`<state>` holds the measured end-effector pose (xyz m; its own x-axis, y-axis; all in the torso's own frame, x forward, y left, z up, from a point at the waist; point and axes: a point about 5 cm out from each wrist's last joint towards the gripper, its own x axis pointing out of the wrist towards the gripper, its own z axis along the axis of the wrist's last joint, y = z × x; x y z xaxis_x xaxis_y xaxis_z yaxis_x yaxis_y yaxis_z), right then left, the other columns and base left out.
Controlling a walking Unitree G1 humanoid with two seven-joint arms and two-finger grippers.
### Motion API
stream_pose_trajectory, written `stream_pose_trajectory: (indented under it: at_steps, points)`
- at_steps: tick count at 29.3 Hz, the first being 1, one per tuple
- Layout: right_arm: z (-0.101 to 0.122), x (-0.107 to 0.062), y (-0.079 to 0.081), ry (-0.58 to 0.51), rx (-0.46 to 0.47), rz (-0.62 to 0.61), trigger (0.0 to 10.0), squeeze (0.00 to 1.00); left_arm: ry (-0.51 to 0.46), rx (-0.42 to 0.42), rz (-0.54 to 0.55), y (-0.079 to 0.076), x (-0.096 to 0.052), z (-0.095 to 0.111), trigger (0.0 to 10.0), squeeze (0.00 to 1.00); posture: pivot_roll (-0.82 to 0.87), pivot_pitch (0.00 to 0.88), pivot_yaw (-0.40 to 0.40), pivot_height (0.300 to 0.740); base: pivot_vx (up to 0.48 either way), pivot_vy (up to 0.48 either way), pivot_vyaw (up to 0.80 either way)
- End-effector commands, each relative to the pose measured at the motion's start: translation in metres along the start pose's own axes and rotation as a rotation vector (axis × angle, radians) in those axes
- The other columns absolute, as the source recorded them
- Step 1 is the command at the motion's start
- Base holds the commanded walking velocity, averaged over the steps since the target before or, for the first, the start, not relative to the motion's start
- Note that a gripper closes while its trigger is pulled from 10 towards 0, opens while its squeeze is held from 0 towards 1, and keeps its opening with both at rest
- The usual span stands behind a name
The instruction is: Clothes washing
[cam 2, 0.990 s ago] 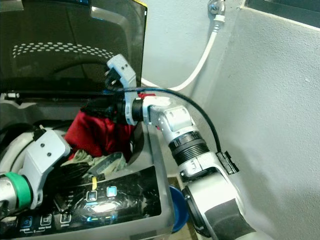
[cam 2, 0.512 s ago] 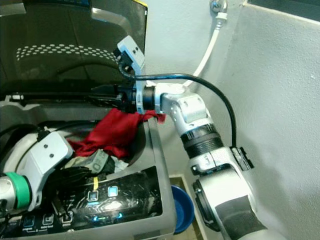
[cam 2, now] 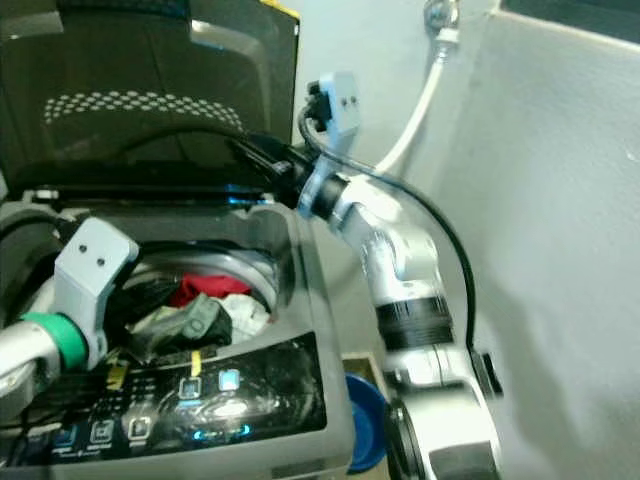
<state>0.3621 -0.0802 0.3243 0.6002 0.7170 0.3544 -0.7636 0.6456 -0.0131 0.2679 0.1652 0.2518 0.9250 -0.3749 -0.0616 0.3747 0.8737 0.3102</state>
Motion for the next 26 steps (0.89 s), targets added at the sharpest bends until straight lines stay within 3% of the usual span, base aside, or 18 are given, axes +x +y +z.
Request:
stream_pose_trajectory:
  at_steps: [1,5,6,7,8,10,12,13,14,15,22,26]
  points:
    - [0.004,-0.006,0.002,-0.037,0.016,-0.049,10.0,0.0,-0.013,-0.003,0.023,0.002,0.003,0.001,10.0,0.0,0.13,0.0,0.055,0.74,0.0,0.0,0.0]
    - [-0.008,-0.016,0.0,-0.002,0.031,-0.127,10.0,0.0,0.001,-0.09,0.095,0.006,0.009,-0.005,10.0,0.0,0.12,0.0,0.064,0.74,0.0,0.0,0.0]
    - [-0.015,-0.02,-0.002,0.021,0.001,-0.16,10.0,0.0,0.006,-0.113,0.135,0.009,0.011,-0.008,10.0,0.0,0.11,0.0,0.055,0.74,0.0,0.0,0.0]
    - [-0.026,-0.023,-0.004,0.07,-0.092,-0.223,10.0,0.0,0.012,-0.123,0.195,0.012,0.014,-0.011,10.0,0.0,0.11,0.0,0.046,0.74,0.0,0.0,0.0]
    - [-0.026,-0.023,-0.004,0.07,-0.092,-0.223,10.0,0.0,0.012,-0.123,0.195,0.012,0.014,-0.011,10.0,0.0,0.11,0.0,0.046,0.74,0.0,0.0,0.0]
    - [-0.039,-0.028,-0.002,0.109,-0.215,-0.28,10.0,0.0,-0.004,-0.119,0.261,0.015,0.018,-0.012,10.0,0.0,0.1,0.0,0.038,0.74,0.0,0.0,0.0]
    - [-0.05,-0.032,0.002,0.112,-0.194,-0.303,10.0,0.0,-0.031,-0.132,0.28,0.015,0.02,-0.012,10.0,0.0,0.08,0.0,0.029,0.74,0.0,0.0,0.0]
    - [-0.064,-0.039,0.009,0.06,-0.039,-0.343,10.0,0.0,-0.051,-0.157,0.281,0.011,0.025,-0.015,10.0,0.0,0.07,0.0,0.026,0.74,0.0,0.0,0.0]
    - [-0.064,-0.039,0.009,0.06,-0.039,-0.343,10.0,0.0,-0.051,-0.157,0.281,0.011,0.025,-0.015,10.0,0.0,0.07,0.0,0.026,0.74,0.0,0.0,0.0]
    - [-0.065,-0.043,0.011,0.017,0.033,-0.38,10.0,0.0,-0.054,-0.143,0.276,0.009,0.026,-0.016,10.0,0.0,0.07,0.0,0.026,0.74,0.0,0.0,0.0]
    - [-0.056,-0.047,0.014,-0.056,0.097,-0.389,10.0,0.0,-0.088,-0.157,0.273,-0.001,0.023,-0.024,10.0,0.0,0.04,0.0,0.001,0.74,0.0,0.0,0.0]
    - [-0.041,-0.046,0.011,-0.163,0.102,-0.392,10.0,0.0,-0.109,-0.183,0.304,-0.006,0.025,-0.027,10.0,0.0,0.05,0.0,-0.004,0.74,0.0,0.0,0.0]
